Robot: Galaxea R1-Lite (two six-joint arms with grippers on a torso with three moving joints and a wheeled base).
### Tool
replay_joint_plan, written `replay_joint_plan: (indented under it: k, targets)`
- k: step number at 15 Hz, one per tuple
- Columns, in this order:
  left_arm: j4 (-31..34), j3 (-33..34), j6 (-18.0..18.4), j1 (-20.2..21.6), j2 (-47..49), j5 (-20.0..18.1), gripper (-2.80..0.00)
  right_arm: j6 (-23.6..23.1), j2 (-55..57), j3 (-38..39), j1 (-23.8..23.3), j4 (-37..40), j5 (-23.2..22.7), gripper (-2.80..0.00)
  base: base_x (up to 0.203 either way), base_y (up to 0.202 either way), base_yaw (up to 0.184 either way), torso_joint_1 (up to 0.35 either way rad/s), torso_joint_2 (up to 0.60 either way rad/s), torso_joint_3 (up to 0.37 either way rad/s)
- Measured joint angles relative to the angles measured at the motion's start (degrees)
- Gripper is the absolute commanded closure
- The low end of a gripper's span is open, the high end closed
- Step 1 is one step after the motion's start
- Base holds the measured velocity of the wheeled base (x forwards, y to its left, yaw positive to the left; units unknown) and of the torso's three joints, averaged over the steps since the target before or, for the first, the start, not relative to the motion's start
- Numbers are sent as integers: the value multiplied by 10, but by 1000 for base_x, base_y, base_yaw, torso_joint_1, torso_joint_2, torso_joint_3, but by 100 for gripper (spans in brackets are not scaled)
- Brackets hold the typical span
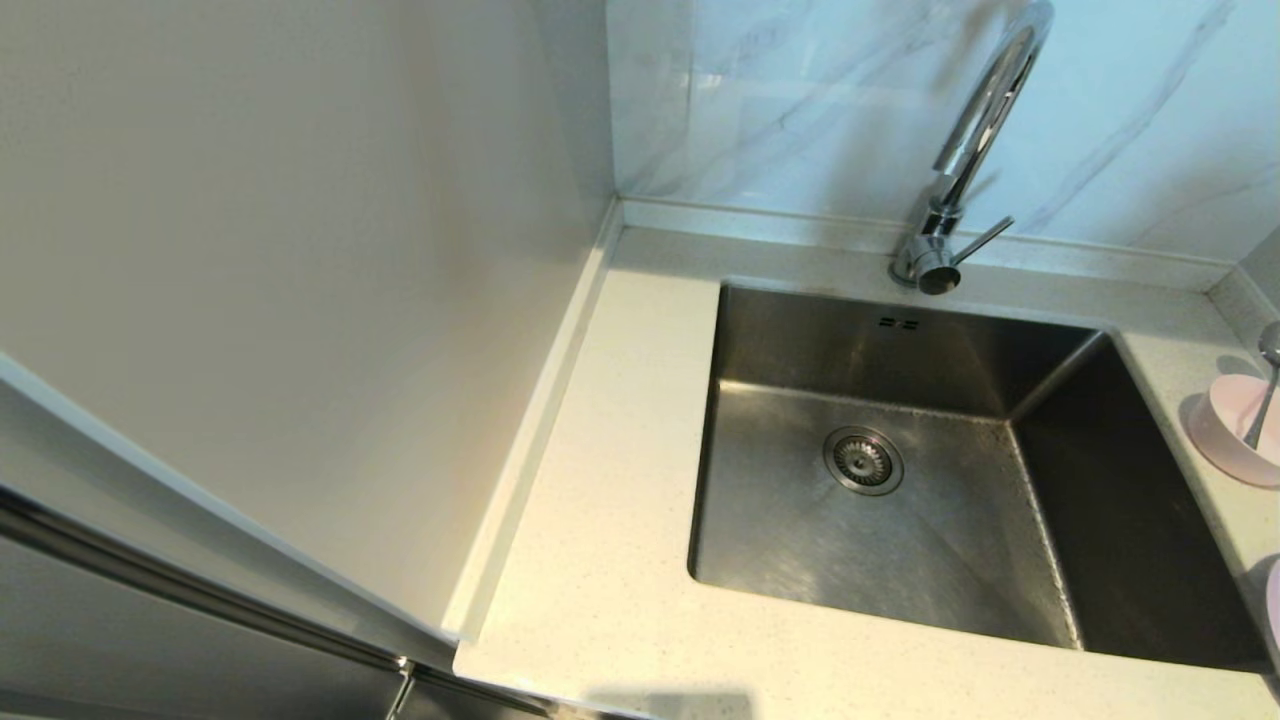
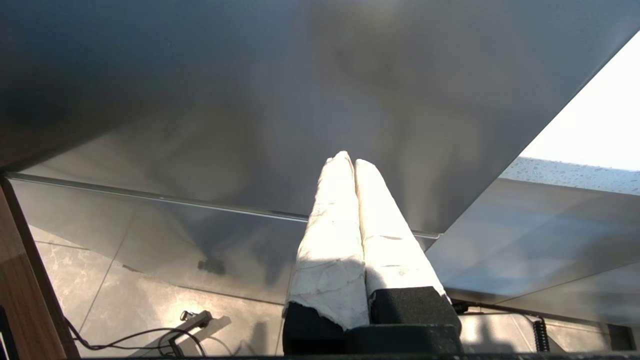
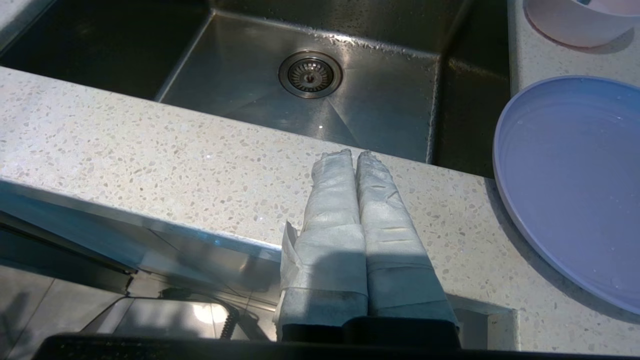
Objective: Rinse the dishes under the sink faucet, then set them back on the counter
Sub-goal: Turn on the faucet
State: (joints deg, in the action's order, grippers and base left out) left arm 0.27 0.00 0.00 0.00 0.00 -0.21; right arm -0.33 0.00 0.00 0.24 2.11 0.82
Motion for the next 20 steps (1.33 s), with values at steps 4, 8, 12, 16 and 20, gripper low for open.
replay_joint_plan:
  k: [4, 8, 12, 16, 20]
  targets:
    - [0, 0, 0, 0, 0, 0, 0, 0, 0, 0, 0, 0, 1, 0, 0, 0, 0, 0, 0, 0]
    - [0, 0, 0, 0, 0, 0, 0, 0, 0, 0, 0, 0, 0, 0, 0, 0, 0, 0, 0, 0]
    - [0, 0, 0, 0, 0, 0, 0, 0, 0, 0, 0, 0, 0, 0, 0, 0, 0, 0, 0, 0]
    - [0, 0, 0, 0, 0, 0, 0, 0, 0, 0, 0, 0, 1, 0, 0, 0, 0, 0, 0, 0]
    - [0, 0, 0, 0, 0, 0, 0, 0, 0, 0, 0, 0, 0, 0, 0, 0, 0, 0, 0, 0]
